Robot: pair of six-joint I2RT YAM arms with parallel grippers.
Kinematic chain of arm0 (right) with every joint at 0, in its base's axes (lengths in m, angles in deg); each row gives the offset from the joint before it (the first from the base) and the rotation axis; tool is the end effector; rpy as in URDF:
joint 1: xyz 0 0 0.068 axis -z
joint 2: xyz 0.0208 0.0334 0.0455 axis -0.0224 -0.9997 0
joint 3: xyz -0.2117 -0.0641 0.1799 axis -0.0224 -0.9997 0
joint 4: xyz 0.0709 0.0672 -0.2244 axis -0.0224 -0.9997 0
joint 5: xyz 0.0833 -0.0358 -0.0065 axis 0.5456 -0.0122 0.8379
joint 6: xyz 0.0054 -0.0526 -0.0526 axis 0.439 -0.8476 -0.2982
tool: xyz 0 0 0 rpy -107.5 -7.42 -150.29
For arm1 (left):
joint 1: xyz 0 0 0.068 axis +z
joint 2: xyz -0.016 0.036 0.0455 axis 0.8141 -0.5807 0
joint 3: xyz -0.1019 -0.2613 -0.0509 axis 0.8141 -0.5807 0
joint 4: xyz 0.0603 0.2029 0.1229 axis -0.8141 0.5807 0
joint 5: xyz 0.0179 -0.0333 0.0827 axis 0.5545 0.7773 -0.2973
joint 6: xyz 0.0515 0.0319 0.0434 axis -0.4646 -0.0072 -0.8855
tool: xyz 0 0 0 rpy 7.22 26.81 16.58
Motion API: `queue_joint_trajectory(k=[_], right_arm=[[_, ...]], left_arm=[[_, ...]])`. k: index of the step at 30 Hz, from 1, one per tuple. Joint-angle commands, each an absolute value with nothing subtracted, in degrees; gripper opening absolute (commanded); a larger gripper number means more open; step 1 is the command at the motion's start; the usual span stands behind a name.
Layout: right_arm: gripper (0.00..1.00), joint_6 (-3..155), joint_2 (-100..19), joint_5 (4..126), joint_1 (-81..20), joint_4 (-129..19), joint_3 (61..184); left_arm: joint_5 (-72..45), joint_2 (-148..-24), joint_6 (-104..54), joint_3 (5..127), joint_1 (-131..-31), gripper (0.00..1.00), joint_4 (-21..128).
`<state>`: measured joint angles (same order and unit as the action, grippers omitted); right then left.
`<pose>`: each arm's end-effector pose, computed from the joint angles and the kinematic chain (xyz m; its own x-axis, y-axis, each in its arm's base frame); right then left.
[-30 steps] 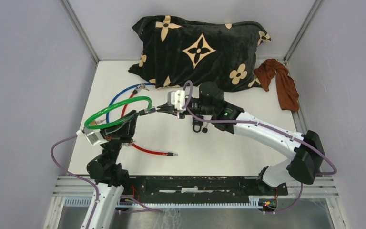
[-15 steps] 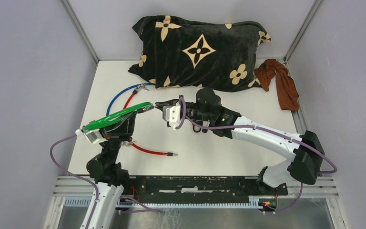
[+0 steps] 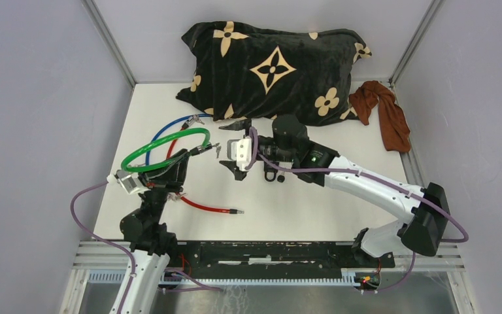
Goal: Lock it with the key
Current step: Lock the lock.
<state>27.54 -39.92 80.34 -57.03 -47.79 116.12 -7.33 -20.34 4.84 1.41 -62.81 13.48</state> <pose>0.1707 0.2948 0.3895 0.6177 -0.1754 -0.7666 -0.7642 0.0961 -0.6378 0.0761 -0.0271 0.2987 0.2649 -0.6815 -0.6822 0.6698 0.6390 -0.3782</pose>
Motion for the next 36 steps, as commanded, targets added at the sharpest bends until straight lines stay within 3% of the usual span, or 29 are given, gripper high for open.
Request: queue_joint_trajectory(k=[1,5,7,12,17,28,36], right_arm=[[0.9,31.5,-44.5,94.7,-53.4,-65.1,129.8],[0.6,34.4,-53.9,99.4,-49.6,-80.4,146.5],[0.54,34.7,-56.7,98.6,-49.6,-84.1,150.7],[0.54,35.2,-57.6,101.3,-49.6,-84.6,151.0],[0.62,35.1,-57.3,103.2,-49.6,-85.5,151.1],[0.68,33.3,-53.2,95.8,-49.5,-86.7,150.4],[0.68,39.1,-45.7,93.5,-50.5,-76.9,138.9]], left_arm=[[-8.2,-19.5,3.4,2.7,-62.5,0.02,10.6],[-8.0,-19.4,3.4,2.7,-62.5,0.02,10.7],[-8.0,-19.3,3.4,2.7,-62.5,0.02,10.8],[-7.9,-19.4,3.3,2.7,-62.5,0.02,10.9],[-7.8,-19.6,3.4,2.6,-62.5,0.02,10.8],[-7.6,-19.4,3.3,2.5,-62.5,0.02,10.8],[-8.0,-19.2,3.3,2.3,-62.5,0.02,10.9]])
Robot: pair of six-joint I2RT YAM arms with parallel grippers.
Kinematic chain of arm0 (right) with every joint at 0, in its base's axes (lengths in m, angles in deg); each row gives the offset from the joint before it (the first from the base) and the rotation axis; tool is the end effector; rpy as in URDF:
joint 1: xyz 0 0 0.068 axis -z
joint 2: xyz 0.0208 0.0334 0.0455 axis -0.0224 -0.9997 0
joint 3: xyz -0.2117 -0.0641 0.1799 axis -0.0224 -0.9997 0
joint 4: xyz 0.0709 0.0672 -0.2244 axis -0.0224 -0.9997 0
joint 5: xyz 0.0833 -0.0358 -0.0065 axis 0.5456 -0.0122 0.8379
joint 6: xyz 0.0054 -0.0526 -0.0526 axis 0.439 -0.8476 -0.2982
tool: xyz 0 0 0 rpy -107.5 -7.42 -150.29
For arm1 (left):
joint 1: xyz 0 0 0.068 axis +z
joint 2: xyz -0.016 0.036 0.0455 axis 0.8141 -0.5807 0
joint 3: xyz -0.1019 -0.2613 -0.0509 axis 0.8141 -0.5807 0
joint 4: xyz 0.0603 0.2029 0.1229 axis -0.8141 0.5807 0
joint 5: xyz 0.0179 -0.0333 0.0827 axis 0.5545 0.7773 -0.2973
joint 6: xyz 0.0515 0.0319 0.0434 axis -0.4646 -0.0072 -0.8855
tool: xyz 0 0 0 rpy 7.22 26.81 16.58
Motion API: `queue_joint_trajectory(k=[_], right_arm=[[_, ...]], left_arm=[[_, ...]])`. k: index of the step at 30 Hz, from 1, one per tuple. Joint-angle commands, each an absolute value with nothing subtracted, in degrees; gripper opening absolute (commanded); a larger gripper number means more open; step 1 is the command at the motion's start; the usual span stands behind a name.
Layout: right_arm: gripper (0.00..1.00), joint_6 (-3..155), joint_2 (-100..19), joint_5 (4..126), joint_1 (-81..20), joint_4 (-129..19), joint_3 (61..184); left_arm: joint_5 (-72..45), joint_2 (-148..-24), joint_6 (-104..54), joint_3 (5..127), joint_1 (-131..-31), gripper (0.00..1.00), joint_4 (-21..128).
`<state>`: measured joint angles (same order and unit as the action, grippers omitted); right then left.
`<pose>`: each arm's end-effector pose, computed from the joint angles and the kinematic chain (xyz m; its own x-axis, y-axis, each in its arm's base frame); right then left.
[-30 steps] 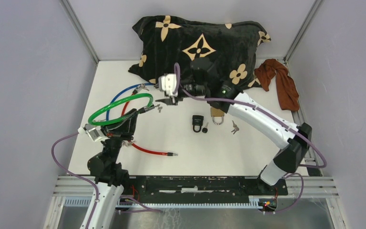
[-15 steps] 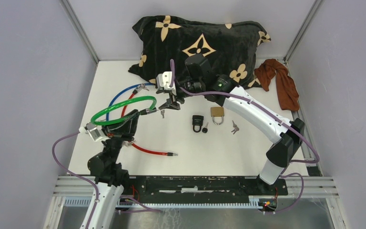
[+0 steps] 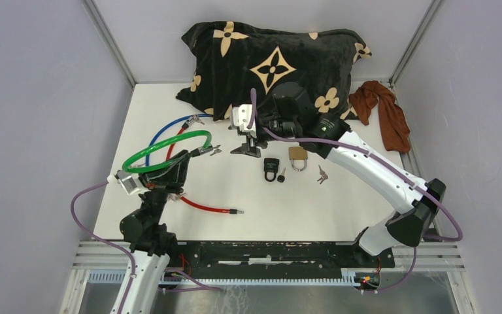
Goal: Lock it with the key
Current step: Lock the lock, then place the lock at the center of the board.
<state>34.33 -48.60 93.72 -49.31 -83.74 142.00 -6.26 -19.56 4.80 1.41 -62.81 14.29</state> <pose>0.2061 0.2851 0.4233 0.3319 -0.3147 -0.8893 -0.9422 -0.0652 -0.3286 0.0744 -0.0280 0.2978 0.2565 -0.6765 -0.6903 0.6791 0.6343 -0.3693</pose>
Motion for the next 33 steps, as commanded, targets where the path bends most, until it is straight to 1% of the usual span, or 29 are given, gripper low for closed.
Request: queue_joint_trajectory(k=[1,5,10,13,18,22,24,25,26,29,33], right_arm=[[0.66,39.5,-46.2,93.4,-51.4,-76.3,139.1],[0.58,40.0,-48.6,91.9,-53.2,-74.4,140.1],[0.57,40.7,-51.8,93.0,-53.3,-74.3,142.4],[0.52,40.6,-54.0,93.8,-53.5,-76.0,144.9],[0.36,40.3,-54.7,93.5,-53.4,-76.3,145.4],[0.28,38.9,-54.8,91.6,-53.4,-77.8,145.8],[0.16,39.0,-55.0,91.2,-53.5,-78.1,145.8],[0.07,39.1,-55.1,91.2,-53.5,-78.2,145.8],[0.0,39.1,-55.1,91.2,-53.4,-78.3,145.8],[0.0,37.7,-54.8,90.0,-53.4,-79.8,145.6],[0.0,34.3,-52.5,85.0,-52.2,-82.1,142.1]], left_arm=[[-8.0,-19.4,3.4,2.3,-62.5,0.02,10.8],[-7.9,-19.5,3.4,2.5,-62.5,0.02,10.7],[-8.1,-19.5,3.3,2.6,-62.5,0.02,10.9],[-8.2,-19.5,3.3,2.6,-62.5,0.02,10.8],[-8.3,-19.4,3.2,2.6,-62.5,0.02,10.9],[-8.2,-19.4,3.2,2.6,-62.5,0.02,10.8],[-8.3,-19.3,3.1,2.6,-62.5,0.02,10.9],[-8.3,-19.3,3.1,2.6,-62.6,0.02,10.9],[-8.3,-19.3,3.1,2.5,-62.5,0.02,10.9],[-8.3,-19.3,3.1,2.6,-62.5,0.02,10.9],[-8.3,-19.0,2.8,2.6,-62.5,0.02,11.0]])
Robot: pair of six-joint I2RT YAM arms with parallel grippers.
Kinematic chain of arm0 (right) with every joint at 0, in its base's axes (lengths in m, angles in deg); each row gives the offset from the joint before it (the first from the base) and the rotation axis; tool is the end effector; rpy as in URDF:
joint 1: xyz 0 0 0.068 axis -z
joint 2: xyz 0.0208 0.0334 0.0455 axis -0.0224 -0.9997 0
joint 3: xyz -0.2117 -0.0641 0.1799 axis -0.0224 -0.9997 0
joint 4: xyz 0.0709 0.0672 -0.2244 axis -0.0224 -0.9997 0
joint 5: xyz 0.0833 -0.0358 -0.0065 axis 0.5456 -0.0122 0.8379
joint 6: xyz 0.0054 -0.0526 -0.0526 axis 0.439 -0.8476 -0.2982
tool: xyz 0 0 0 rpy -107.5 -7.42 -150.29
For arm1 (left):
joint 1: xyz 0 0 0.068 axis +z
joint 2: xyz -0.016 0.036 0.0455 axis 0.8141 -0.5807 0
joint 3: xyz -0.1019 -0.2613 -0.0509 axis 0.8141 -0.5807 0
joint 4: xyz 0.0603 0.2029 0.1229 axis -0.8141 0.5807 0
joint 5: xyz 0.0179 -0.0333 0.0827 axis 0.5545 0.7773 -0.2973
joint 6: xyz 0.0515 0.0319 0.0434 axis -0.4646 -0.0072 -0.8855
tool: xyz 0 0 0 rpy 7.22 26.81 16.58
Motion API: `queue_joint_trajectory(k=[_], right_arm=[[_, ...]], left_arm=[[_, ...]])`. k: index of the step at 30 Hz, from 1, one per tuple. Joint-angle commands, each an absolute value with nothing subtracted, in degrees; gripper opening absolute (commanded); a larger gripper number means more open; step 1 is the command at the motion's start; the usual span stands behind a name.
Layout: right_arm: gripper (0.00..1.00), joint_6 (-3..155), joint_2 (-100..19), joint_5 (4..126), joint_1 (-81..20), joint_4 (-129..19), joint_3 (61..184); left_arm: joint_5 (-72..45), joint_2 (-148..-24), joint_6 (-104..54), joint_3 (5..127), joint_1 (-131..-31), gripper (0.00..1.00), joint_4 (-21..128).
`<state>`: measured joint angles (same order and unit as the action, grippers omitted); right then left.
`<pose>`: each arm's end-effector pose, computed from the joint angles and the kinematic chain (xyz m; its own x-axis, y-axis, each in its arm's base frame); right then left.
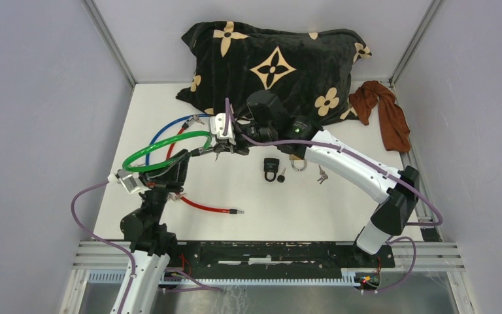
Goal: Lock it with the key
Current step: Place the lock at the center of the board.
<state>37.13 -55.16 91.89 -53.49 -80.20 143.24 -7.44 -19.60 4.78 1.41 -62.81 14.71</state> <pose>0.2092 0.3282 0.3972 0.2909 -0.3339 -0.8966 -0.9568 -0.1007 -0.2729 0.0756 -0.0269 0.2973 0.2606 -0.6804 -0.6849 0.6653 0.6407 -0.3833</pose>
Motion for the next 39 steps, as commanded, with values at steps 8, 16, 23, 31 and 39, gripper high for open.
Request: queue_joint_trajectory(k=[8,16,23,31,39], right_arm=[[0.0,37.2,-39.9,81.6,-36.4,-76.5,122.3],[0.0,41.8,-31.5,82.3,-31.4,-69.3,110.2],[0.0,46.5,-26.0,80.4,-29.9,-61.7,102.7],[0.0,51.7,-19.1,76.1,-26.1,-53.2,91.9],[0.0,52.3,-14.8,76.6,-25.4,-52.4,87.4]], left_arm=[[-8.3,-18.3,2.5,2.5,-62.6,0.02,11.1],[-7.9,-20.6,3.0,2.8,-62.5,0.02,11.0],[-0.1,-28.6,-7.3,8.5,-62.5,0.02,18.1],[10.5,-58.2,-62.5,27.9,-62.6,0.02,50.3],[1.9,-83.2,-92.5,39.9,-67.6,0.02,40.9]])
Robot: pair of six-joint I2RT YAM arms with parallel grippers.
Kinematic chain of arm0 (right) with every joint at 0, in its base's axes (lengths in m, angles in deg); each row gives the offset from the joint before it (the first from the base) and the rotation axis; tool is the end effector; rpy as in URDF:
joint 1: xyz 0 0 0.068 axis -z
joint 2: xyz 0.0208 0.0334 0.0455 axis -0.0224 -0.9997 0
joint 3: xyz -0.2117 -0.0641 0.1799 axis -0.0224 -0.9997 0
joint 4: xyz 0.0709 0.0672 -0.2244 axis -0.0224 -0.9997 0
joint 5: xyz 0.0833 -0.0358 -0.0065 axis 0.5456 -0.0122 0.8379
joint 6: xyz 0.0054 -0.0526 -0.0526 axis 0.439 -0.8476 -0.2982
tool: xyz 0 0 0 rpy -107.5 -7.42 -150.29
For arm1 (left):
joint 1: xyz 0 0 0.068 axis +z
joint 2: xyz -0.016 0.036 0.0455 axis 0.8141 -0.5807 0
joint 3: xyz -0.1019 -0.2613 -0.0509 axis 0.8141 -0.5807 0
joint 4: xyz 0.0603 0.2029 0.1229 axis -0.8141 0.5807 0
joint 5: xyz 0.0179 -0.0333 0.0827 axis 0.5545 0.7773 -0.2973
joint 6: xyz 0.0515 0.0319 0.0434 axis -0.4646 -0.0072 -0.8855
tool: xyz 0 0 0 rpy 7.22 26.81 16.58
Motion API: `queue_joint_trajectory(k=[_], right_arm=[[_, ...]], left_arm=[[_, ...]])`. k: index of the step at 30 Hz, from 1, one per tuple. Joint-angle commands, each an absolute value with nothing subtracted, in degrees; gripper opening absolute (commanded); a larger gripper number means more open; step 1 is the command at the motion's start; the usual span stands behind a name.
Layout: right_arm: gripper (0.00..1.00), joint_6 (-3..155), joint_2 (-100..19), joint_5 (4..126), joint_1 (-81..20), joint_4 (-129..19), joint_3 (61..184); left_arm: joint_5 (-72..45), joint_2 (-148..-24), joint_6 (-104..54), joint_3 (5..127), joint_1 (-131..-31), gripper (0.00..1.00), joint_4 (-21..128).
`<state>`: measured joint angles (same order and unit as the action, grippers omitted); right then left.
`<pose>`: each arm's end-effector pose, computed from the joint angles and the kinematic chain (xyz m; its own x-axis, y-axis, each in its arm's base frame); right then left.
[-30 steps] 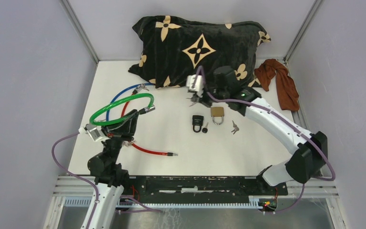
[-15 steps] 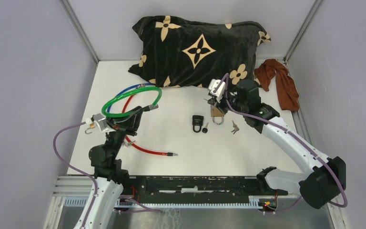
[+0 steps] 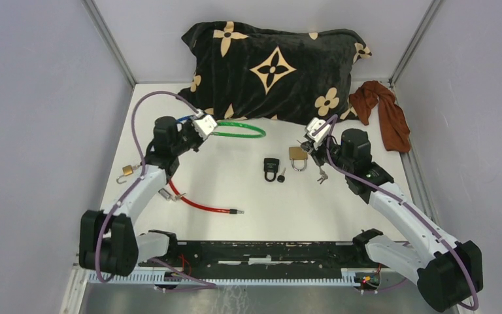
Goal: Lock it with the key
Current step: Place the lock at the center of the board.
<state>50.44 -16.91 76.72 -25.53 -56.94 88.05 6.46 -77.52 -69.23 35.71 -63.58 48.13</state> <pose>0.2027 0.1145 0.2968 -0.0614 -0.3588 -0.9314 -0.7379 0.6447 -0.1997 0.2580 -0.0714 0.2880 0.0743 0.4728 -0.8780 0.6523 0.6429 0.4014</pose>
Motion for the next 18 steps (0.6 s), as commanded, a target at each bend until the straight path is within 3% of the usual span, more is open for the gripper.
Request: queue_joint_trajectory(k=[1,3,8,14,18], right_arm=[[0.0,52.6,-14.7,77.2,-25.4,-51.9,87.1],[0.0,53.0,-14.6,77.9,-25.4,-51.5,86.8],[0.0,53.5,-15.0,80.4,-25.4,-52.5,87.4],[0.0,54.6,-15.9,82.2,-25.4,-52.4,87.6],[0.0,57.3,-18.6,85.5,-26.6,-50.6,88.3]], left_arm=[[0.3,-85.5,-94.0,39.9,-68.6,0.02,36.9],[-0.8,-89.3,-98.5,40.0,-69.7,0.02,30.0],[-0.3,-95.1,-110.3,39.7,-71.1,0.02,32.5],[2.1,-94.2,-134.0,33.1,-71.1,0.02,56.5],[-0.6,-92.9,-148.5,26.7,-71.4,0.16,61.2]])
